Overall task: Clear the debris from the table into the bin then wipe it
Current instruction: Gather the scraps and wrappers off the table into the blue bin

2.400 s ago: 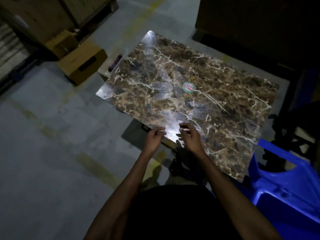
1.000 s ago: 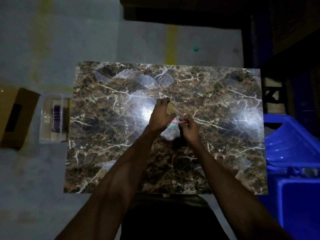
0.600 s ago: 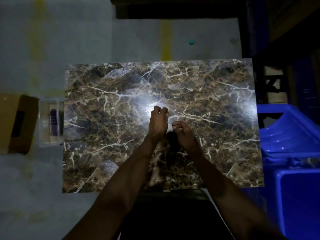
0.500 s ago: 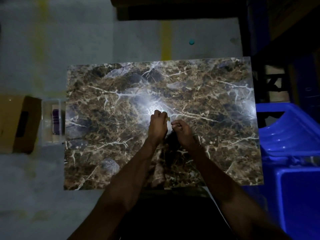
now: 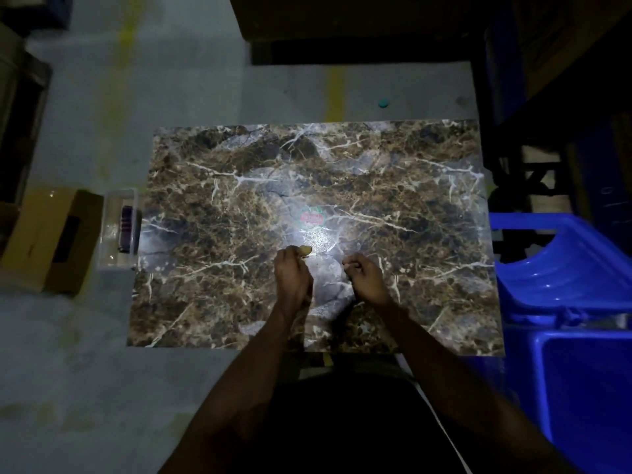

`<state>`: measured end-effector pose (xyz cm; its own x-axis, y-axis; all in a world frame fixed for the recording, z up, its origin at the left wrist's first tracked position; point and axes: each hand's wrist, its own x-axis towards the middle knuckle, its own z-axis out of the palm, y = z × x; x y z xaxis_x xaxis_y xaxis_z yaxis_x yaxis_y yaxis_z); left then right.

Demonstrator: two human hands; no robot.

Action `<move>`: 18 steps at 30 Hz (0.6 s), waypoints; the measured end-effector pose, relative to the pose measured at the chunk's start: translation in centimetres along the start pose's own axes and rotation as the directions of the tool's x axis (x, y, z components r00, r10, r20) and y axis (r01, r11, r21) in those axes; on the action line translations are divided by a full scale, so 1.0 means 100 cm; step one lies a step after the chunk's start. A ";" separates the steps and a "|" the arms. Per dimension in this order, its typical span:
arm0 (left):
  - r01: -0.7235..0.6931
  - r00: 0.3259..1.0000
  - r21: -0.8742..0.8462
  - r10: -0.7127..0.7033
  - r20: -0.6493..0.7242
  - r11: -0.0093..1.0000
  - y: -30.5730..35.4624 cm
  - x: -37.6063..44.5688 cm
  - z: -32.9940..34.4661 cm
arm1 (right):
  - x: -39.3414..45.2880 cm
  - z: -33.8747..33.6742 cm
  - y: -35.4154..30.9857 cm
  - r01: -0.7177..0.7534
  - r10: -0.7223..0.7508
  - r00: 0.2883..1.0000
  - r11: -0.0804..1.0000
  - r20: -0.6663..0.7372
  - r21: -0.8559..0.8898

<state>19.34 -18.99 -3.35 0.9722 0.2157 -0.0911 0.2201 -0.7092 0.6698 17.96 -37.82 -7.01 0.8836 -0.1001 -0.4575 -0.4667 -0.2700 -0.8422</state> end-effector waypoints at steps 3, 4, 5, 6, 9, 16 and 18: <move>0.171 0.985 -0.119 -0.174 -0.014 0.978 -0.015 -0.006 -0.002 | -0.013 0.005 -0.002 0.079 -0.079 0.997 0.995 0.001 -0.054; 0.221 0.975 -0.159 -0.223 0.008 0.962 -0.018 -0.006 -0.003 | -0.015 0.008 -0.003 0.106 -0.106 0.994 0.991 -0.002 -0.088; 0.291 0.956 -0.229 -0.288 0.047 0.929 -0.022 -0.006 -0.002 | -0.015 0.013 -0.006 0.139 -0.142 0.990 0.981 -0.011 -0.135; 0.395 0.918 -0.356 -0.382 0.109 0.847 -0.018 -0.005 -0.006 | -0.014 0.018 -0.011 0.181 -0.186 0.982 0.967 -0.015 -0.177; 0.630 0.741 -0.674 -0.559 0.372 0.386 -0.005 -0.006 -0.026 | -0.009 0.033 -0.036 0.265 -0.270 0.963 0.928 0.019 -0.262; 0.590 0.668 -0.805 -0.591 0.452 0.052 0.001 -0.033 -0.078 | 0.021 0.089 -0.056 0.391 -0.330 0.920 0.731 0.211 -0.560; 0.555 0.676 -0.832 -0.577 0.459 -0.012 -0.003 -0.036 -0.089 | 0.019 0.096 -0.053 0.401 -0.326 0.914 0.643 0.240 -0.653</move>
<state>15.01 -13.58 3.27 0.5670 0.2468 -0.7859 0.4702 0.6864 0.5548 21.78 -27.35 -6.15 0.9508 0.2263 -0.2118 0.0796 -0.8387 -0.5387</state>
